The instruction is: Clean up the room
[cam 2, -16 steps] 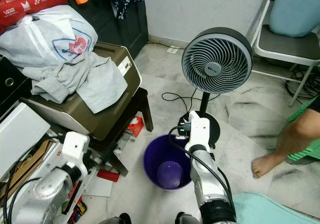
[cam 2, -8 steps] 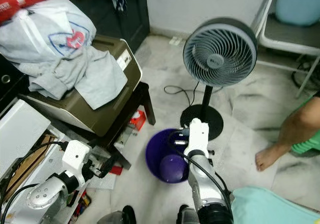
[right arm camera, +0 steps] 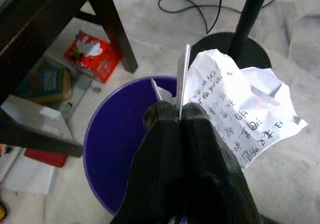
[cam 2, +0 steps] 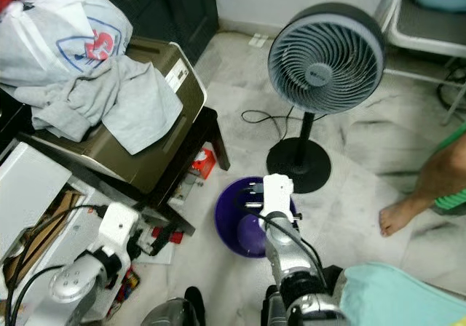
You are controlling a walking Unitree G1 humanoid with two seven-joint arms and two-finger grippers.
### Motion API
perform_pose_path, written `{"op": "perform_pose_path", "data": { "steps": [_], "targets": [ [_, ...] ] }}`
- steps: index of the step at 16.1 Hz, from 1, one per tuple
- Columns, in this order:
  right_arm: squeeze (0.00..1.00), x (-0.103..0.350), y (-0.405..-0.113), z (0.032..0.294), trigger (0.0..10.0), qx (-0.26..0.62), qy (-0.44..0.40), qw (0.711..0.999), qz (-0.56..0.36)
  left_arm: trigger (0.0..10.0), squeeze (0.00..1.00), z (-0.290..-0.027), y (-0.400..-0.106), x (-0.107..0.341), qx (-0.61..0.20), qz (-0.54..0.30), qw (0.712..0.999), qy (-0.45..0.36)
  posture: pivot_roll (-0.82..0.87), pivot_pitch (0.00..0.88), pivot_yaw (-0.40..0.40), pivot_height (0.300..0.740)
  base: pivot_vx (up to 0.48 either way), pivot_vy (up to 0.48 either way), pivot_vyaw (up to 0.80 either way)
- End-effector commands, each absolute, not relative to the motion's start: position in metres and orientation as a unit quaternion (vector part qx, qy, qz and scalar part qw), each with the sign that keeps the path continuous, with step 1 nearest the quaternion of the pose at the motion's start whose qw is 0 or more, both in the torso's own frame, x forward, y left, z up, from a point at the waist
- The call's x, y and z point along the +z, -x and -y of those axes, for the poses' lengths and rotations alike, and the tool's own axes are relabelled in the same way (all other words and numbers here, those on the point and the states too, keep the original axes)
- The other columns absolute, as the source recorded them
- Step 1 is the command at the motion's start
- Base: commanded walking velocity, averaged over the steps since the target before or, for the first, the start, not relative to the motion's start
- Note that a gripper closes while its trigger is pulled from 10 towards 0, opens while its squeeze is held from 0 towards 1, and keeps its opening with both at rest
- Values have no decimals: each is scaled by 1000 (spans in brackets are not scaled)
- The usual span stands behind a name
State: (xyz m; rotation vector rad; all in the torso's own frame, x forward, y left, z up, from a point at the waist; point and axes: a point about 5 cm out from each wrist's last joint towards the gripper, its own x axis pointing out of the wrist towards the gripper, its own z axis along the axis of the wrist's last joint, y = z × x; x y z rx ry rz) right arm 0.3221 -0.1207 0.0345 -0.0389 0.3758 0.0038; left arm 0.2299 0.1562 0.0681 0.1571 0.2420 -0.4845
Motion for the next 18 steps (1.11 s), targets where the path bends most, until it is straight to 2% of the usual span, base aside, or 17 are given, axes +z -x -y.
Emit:
{"op": "perform_pose_path", "data": {
  "steps": [1, 5, 9, 15, 18],
  "targets": [
    [0, 27, -318, 114, 10000, 2, 11, 979, -203, 10000, 0, -164, -224, 69, -234, -126, 960, -90, 13, 332, 163, 740, 0, 0, 0],
    [0, 17, -316, 104, 10000, -12, -29, 968, -248, 10000, 0, -174, -214, 78, -232, -130, 959, -101, 59, 364, 200, 740, 0, 0, 0],
    [0, 18, -320, 107, 10000, -21, -20, 964, -263, 10000, 0, -180, -207, 85, -228, -134, 958, -109, 96, 368, 224, 740, 0, 0, 0],
    [0, 37, -335, 139, 10000, -80, 4, 975, -207, 10000, 0, -186, -210, 90, -223, -139, 958, -114, 93, 371, 233, 740, 0, 0, 0],
    [0, 39, -336, 147, 10000, -90, 8, 976, -200, 10000, 0, -185, -211, 89, -223, -140, 958, -113, 94, 369, 230, 740, 0, 0, 0]
  ]
}}
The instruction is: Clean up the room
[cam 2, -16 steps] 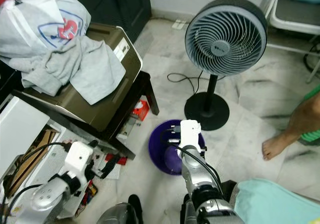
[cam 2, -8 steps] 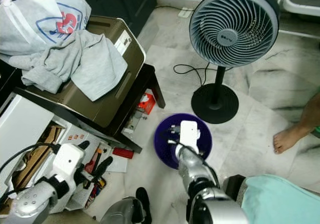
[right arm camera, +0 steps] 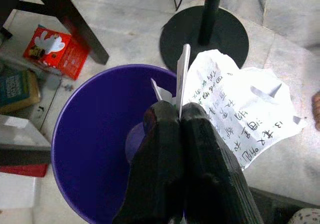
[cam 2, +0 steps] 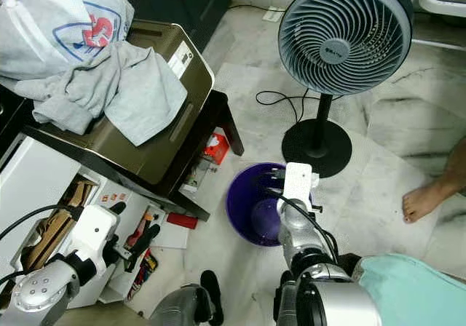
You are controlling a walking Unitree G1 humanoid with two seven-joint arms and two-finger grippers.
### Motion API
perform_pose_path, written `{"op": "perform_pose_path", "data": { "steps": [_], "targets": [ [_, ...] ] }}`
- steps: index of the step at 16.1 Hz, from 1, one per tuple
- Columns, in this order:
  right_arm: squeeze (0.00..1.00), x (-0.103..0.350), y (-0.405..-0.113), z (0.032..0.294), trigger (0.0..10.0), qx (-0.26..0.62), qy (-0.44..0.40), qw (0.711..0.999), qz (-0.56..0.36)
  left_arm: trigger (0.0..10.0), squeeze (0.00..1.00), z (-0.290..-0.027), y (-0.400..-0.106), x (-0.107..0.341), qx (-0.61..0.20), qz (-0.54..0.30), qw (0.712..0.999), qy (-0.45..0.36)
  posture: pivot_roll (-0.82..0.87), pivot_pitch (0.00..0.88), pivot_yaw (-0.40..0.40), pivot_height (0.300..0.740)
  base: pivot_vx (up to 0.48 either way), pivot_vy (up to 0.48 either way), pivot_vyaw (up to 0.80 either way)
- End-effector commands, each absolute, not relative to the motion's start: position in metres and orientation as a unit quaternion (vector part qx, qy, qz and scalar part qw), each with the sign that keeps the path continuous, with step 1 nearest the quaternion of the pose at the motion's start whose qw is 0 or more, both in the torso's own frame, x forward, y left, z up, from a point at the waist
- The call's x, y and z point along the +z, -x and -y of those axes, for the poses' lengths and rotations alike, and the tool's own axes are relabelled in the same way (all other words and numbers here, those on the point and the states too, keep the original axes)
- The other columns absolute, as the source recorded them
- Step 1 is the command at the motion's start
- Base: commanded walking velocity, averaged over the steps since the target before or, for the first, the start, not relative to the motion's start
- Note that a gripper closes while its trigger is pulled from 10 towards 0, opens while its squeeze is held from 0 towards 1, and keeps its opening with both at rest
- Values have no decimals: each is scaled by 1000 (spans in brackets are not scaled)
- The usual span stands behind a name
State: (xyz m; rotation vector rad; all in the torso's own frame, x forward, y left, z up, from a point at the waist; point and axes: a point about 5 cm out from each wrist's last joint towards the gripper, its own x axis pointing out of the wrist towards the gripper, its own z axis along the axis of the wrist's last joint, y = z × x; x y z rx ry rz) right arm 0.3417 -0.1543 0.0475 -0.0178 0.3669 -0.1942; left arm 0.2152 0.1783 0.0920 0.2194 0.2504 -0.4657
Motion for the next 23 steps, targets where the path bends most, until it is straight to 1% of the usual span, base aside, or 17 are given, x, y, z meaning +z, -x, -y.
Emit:
{"op": "perform_pose_path", "data": {
  "steps": [1, 4, 7, 10, 14, 15, 23],
  "targets": [
    [0, 41, -338, 147, 10000, -89, 8, 977, -193, 10000, 0, -185, -211, 89, -221, -138, 959, -112, 95, 370, 231, 740, 0, 0, 0],
    [0, 48, -343, 138, 10000, -67, 12, 982, -177, 10000, 0, -188, -212, 90, -216, -136, 960, -115, 96, 369, 236, 740, 0, 0, 0],
    [0, 52, -345, 120, 10000, -33, 20, 986, -164, 10000, 0, -187, -214, 91, -216, -133, 960, -117, 100, 367, 240, 740, 0, 0, 0],
    [0, 52, -344, 117, 10000, -30, 20, 986, -165, 10000, 0, -188, -215, 92, -217, -133, 960, -118, 103, 368, 241, 740, 0, 0, 0],
    [0, 50, -344, 120, 10000, -32, 12, 985, -170, 10000, 0, -187, -214, 91, -218, -134, 960, -117, 100, 368, 241, 740, 0, 0, 0],
    [1000, 51, -344, 119, 10000, -30, 6, 985, -169, 10000, 0, -187, -214, 91, -218, -134, 960, -117, 101, 368, 241, 740, 0, 0, 0],
    [1000, 52, -345, 121, 10000, -32, 7, 986, -163, 10000, 0, -186, -216, 91, -217, -133, 960, -117, 100, 363, 240, 740, 0, 0, 0]
  ]
}}
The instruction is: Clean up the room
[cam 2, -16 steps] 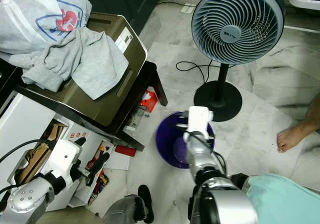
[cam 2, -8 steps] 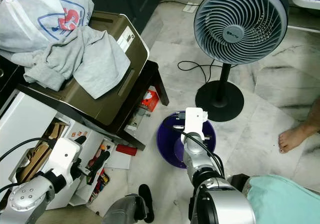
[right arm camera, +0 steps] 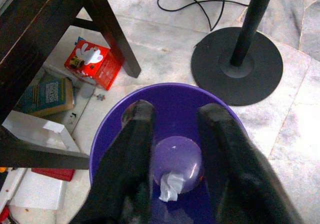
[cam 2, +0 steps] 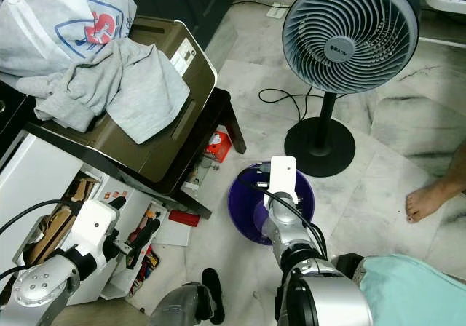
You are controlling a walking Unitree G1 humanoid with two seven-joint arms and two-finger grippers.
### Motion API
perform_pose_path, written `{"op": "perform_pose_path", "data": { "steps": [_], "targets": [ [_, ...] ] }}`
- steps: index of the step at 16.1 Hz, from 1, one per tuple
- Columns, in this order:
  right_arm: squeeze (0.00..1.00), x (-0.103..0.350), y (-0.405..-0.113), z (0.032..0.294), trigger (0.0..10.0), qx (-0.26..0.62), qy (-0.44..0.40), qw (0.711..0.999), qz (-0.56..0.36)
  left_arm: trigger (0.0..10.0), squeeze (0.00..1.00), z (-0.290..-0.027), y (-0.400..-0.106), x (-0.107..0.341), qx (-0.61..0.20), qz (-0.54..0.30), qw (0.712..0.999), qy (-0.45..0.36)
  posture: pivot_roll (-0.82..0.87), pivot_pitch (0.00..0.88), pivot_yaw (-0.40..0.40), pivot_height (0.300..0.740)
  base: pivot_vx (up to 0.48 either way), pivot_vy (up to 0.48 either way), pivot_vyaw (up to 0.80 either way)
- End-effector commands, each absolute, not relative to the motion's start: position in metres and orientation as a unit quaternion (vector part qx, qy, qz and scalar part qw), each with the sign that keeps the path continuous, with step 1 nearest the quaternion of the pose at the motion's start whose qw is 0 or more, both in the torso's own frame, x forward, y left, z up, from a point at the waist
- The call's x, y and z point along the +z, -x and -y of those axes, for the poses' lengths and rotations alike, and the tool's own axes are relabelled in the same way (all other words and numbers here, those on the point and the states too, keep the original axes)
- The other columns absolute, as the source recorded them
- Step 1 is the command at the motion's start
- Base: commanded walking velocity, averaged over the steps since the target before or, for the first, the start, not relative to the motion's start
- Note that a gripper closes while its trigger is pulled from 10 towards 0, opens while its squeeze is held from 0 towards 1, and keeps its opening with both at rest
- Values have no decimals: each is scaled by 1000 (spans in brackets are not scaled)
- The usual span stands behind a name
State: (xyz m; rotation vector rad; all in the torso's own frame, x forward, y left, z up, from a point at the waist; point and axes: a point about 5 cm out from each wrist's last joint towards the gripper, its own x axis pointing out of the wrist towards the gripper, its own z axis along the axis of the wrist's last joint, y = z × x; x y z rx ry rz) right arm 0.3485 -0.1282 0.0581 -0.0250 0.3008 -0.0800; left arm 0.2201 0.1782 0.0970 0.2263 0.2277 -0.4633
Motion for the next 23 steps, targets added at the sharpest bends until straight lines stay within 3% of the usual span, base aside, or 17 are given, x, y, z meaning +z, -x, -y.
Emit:
{"op": "perform_pose_path", "data": {
  "steps": [1, 6, 16, 23],
  "targets": [
    [1000, 53, -345, 121, 10000, -32, 7, 986, -161, 10000, 0, -186, -216, 91, -217, -132, 960, -117, 99, 359, 239, 740, 0, 0, 0],
    [1000, 59, -349, 126, 10000, -34, 0, 989, -144, 10000, 0, -181, -226, 90, -212, -120, 963, -112, 58, 319, 207, 740, 0, 0, 0],
    [1000, 71, -339, 159, 10000, -26, 19, 997, -72, 10000, 0, -169, -254, 94, -154, -55, 982, -93, -95, 143, 79, 740, 0, 0, 0],
    [1000, 91, -316, 166, 10000, -17, 37, 998, -39, 10000, 0, -194, -261, 97, -62, -35, 995, -70, -124, 51, 46, 740, 0, 0, 0]
  ]
}}
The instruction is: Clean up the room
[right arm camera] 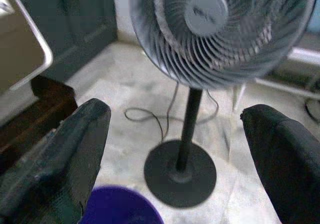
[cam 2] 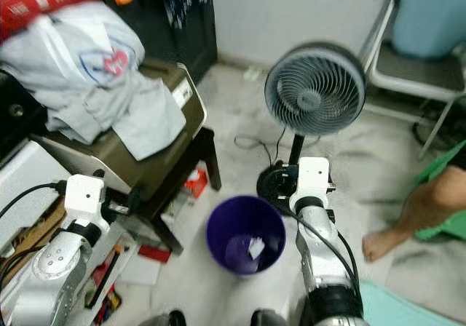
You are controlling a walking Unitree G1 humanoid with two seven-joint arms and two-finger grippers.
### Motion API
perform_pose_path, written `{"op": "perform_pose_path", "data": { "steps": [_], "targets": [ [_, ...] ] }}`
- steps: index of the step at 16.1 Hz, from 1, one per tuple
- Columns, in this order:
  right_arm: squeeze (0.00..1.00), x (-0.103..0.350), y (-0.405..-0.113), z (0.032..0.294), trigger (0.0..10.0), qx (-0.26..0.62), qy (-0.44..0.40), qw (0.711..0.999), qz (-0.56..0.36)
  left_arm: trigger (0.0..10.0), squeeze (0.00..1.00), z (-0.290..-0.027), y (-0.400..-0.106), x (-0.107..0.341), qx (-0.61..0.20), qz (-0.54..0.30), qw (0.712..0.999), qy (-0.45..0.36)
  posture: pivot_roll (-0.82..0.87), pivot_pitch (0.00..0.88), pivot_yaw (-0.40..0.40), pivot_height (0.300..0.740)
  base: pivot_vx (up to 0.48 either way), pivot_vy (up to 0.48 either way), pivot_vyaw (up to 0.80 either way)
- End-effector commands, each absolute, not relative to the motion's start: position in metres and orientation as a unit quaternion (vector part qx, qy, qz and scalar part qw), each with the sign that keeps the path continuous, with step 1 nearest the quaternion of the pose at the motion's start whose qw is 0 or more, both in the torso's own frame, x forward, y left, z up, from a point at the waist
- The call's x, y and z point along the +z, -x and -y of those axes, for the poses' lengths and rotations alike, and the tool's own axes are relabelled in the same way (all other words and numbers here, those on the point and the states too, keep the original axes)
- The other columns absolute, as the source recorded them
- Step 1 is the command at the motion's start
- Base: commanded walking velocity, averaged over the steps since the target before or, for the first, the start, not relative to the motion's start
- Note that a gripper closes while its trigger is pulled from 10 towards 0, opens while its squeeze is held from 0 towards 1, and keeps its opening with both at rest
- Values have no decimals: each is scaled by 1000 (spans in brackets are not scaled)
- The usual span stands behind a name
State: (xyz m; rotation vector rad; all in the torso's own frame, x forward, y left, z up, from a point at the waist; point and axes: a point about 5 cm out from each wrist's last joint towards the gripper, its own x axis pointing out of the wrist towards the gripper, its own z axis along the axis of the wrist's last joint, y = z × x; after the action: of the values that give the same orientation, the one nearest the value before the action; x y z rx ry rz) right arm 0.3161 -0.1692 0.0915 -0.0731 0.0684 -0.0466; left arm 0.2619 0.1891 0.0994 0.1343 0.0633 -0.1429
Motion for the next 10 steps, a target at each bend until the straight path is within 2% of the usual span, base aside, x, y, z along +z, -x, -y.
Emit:
{"op": "perform_pose_path", "data": {
  "steps": [1, 6, 10],
  "targets": [
    [1000, 92, -314, 166, 10000, -14, 42, 998, -38, 10000, 0, -194, -262, 98, -62, -34, 995, -70, -128, 42, 50, 740, 0, 0, 0],
    [1000, 99, -301, 178, 10000, -45, 24, 998, -35, 10000, 0, -194, -268, 106, -55, -15, 996, -66, -134, 0, 49, 740, 0, 0, 0],
    [1000, 107, -290, 189, 10000, -45, 47, 998, -25, 10000, 0, -191, -256, 110, -64, -10, 995, -71, -121, 0, 54, 740, 0, 0, 0]
  ]
}}
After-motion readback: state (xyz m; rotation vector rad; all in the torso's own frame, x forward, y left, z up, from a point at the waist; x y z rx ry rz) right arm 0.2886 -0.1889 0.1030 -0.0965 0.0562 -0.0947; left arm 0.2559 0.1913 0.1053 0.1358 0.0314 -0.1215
